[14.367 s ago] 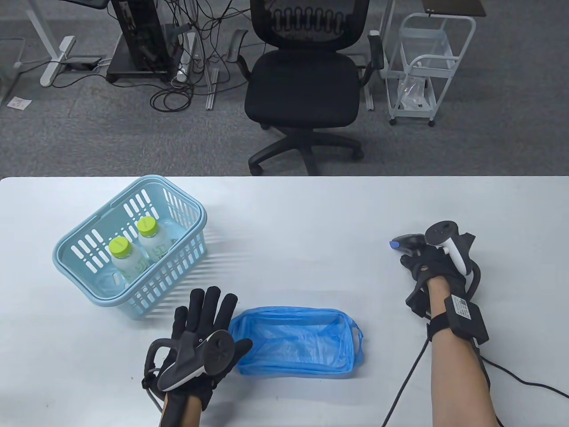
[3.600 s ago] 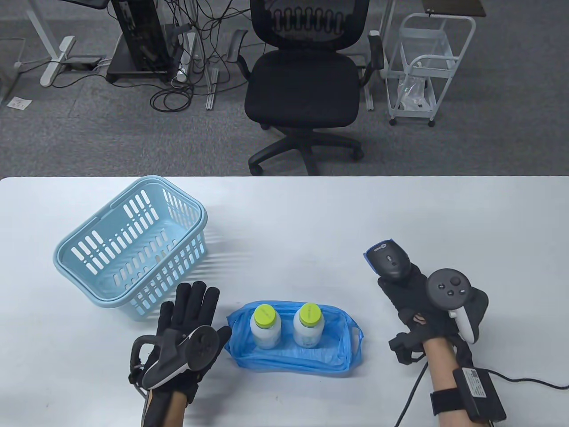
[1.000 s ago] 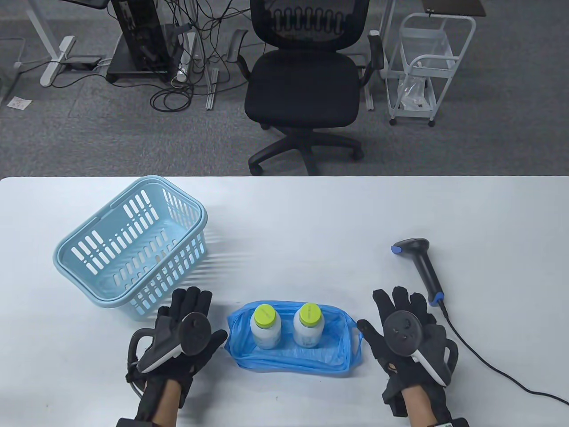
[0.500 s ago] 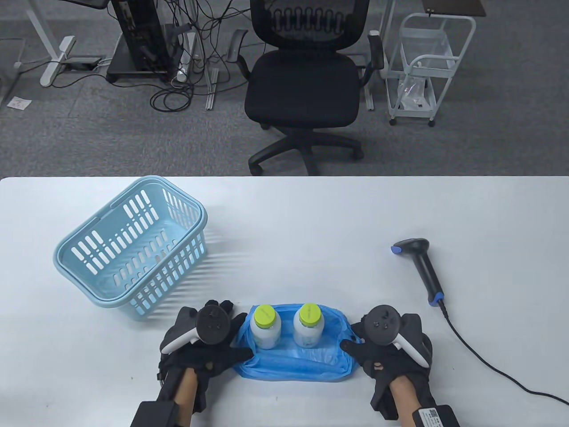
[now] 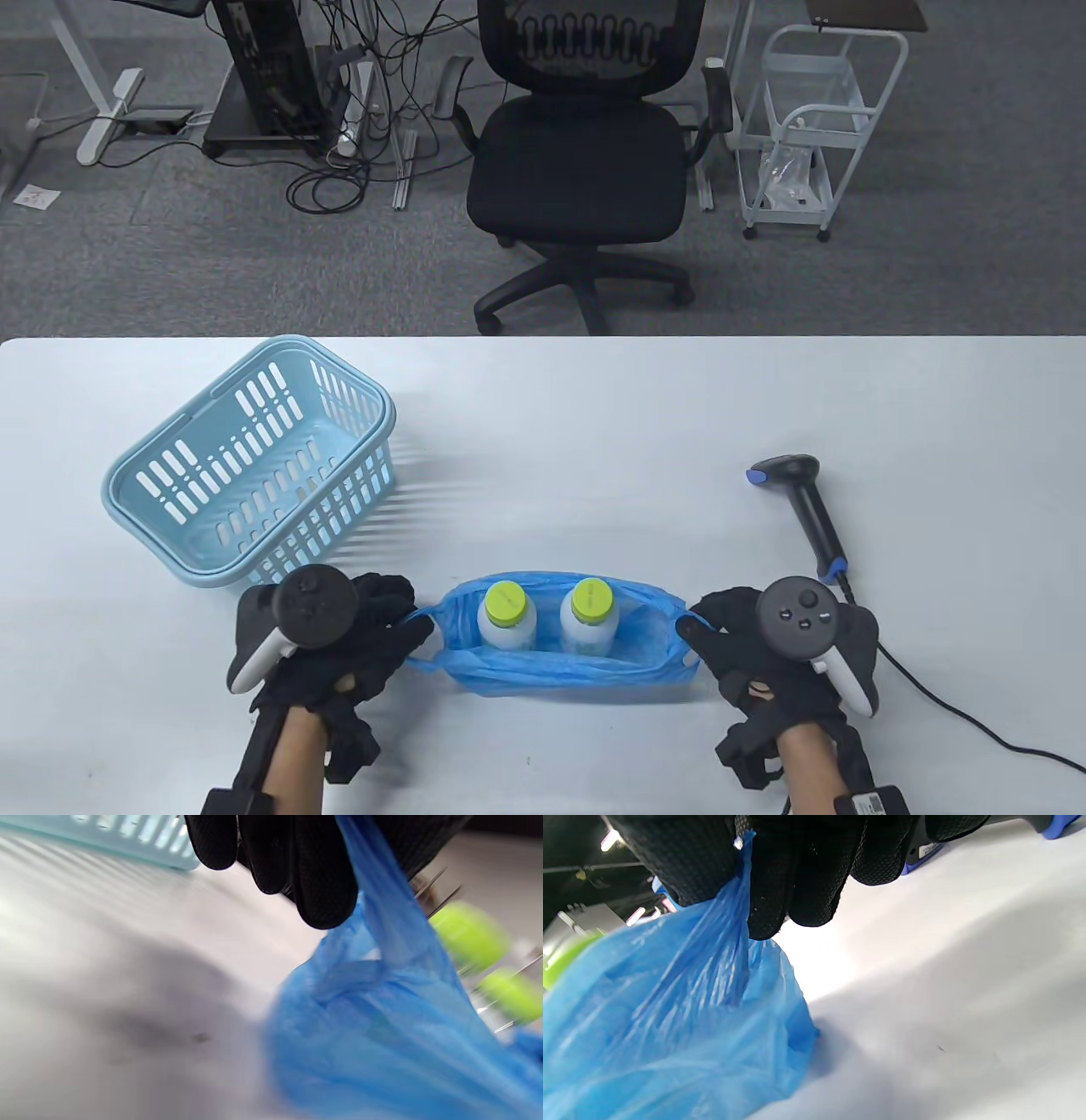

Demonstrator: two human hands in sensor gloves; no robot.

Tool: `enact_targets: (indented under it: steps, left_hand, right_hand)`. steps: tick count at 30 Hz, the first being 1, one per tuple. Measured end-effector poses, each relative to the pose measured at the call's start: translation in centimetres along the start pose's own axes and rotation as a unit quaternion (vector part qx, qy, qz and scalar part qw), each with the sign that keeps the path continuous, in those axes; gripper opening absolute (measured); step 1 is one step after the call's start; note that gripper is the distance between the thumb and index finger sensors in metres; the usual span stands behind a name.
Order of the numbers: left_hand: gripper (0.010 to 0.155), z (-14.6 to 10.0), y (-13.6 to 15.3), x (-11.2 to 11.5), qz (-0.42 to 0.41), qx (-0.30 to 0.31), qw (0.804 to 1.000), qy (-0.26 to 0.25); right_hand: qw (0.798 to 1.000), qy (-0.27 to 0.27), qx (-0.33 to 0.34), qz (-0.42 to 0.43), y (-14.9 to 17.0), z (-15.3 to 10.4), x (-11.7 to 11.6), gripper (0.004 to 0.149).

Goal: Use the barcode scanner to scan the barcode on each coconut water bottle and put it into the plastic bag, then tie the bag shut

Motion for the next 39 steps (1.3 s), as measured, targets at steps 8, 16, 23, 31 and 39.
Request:
enact_targets:
  steps: [8, 16, 23, 31, 39]
  left_hand:
    - [0.038, -1.3, -2.0, -2.4, -0.248, 0.133, 0.960, -0.006]
    - [0.041, -1.6, -5.8, -3.5, -0.391, 0.235, 0.890, 0.006]
    - [0.061, -0.9, -10.3, -2.4, -0.321, 0.290, 0.902, -0.009]
    - [0.091, 0.0, -15.2, 0.0, -0.063, 0.273, 0.960, -0.002]
    - [0.098, 0.6, -16.4, 2.8, -0.008, 0.264, 0.963, 0.056]
  right_hand:
    - [0.988, -0.020, 0.047, 0.146, -1.7, -1.2, 5.1, 0.039]
    - [0.950, -0.023, 0.152, 0.272, -7.0, -2.1, 7.6, 0.039]
    - [0.935, -0.004, 0.199, 0.292, -12.2, -2.6, 6.7, 0.043]
    - [0.947, -0.007, 0.259, 0.189, -16.6, -3.2, 4.5, 0.041]
    - [0.948, -0.002, 0.318, 0.014, -19.9, -4.9, 2.3, 0.039]
Point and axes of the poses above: the tracker on the back of each hand, its own y axis roughly to the little-finger side, its own z axis roughly from the wrist to the fingertips, x = y × z, the point moved 3 cm from there along z, roughly from the wrist to the fingertips, and after that the axes turned 6 degrees about -x, right-handed, at the moved point
